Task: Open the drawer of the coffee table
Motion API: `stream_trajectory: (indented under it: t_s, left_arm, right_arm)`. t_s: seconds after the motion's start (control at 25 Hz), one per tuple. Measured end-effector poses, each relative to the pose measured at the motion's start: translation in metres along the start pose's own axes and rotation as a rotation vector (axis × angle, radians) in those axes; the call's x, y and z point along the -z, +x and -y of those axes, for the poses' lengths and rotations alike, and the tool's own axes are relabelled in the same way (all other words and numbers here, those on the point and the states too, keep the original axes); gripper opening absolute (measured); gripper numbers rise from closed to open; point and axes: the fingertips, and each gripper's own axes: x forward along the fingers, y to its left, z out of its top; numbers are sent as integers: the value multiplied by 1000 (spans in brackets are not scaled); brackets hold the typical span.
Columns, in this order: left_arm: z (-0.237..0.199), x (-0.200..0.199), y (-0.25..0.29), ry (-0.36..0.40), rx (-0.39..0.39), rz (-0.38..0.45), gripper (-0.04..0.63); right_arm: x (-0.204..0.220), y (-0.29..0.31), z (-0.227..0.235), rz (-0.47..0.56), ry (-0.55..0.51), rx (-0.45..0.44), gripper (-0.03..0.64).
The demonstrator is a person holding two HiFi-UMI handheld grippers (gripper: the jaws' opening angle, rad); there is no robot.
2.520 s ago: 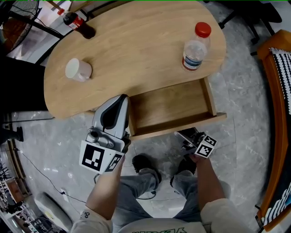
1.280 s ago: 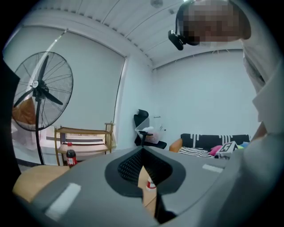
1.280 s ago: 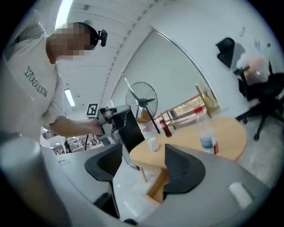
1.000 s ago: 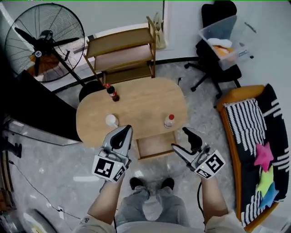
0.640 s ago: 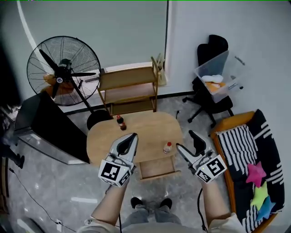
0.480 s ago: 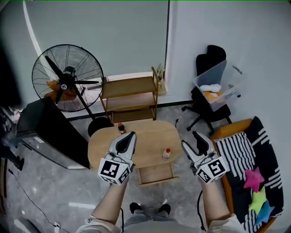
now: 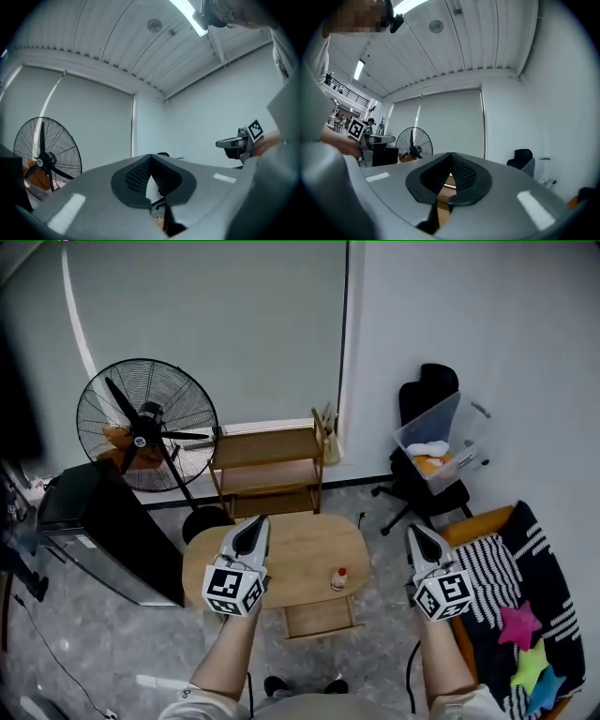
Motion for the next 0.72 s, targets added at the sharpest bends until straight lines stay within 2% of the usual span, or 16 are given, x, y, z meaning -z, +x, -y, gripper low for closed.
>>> stream_trajectory:
  t_s: [0.24,0.48,0.72]
  left_arm:
    - [-12,-3,-6,-6,-25,12,-1]
    - [-17,-1,-7,11,-29,-3,-2]
    - [-19,4,-4,14,-31,-24,-2]
  right_arm:
    - [8,2,23,-13,30,51,6]
    - [17,1,35,-14,40,62,5]
    - [7,4,30,6,-11,57,5]
